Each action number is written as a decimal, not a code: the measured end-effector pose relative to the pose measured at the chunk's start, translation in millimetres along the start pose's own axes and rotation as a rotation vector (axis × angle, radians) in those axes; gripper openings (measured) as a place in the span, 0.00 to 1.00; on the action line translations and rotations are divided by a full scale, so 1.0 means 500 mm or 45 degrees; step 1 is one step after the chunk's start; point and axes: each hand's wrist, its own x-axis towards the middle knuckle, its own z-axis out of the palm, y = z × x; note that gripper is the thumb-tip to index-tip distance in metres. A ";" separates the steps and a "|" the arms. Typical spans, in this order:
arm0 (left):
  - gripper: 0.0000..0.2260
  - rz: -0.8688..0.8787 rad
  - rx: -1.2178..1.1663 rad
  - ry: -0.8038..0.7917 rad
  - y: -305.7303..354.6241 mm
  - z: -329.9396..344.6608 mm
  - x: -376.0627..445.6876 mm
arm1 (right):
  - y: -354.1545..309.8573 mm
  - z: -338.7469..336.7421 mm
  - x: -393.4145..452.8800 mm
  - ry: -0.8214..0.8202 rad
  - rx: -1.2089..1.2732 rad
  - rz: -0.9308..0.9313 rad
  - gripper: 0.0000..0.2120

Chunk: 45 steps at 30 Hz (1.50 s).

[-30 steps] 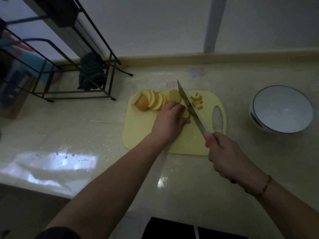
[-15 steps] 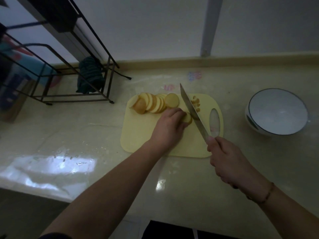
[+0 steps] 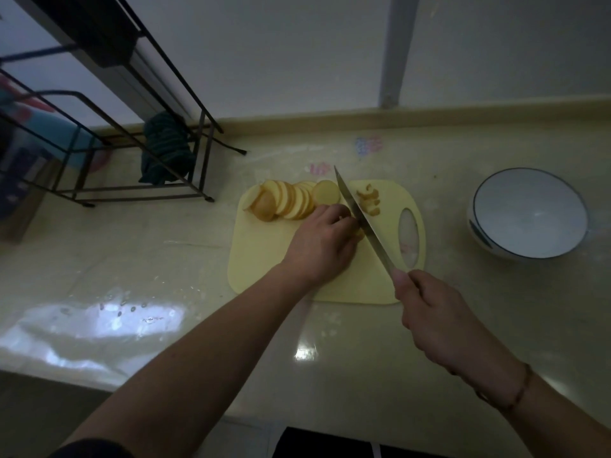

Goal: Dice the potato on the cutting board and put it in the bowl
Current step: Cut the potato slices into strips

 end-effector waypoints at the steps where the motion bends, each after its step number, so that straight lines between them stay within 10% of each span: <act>1: 0.10 0.004 -0.003 -0.013 -0.001 0.000 0.001 | 0.000 0.001 -0.002 0.001 -0.008 -0.008 0.24; 45: 0.14 -0.100 -0.096 -0.091 -0.017 -0.013 -0.014 | 0.021 0.013 -0.005 0.052 0.047 -0.055 0.24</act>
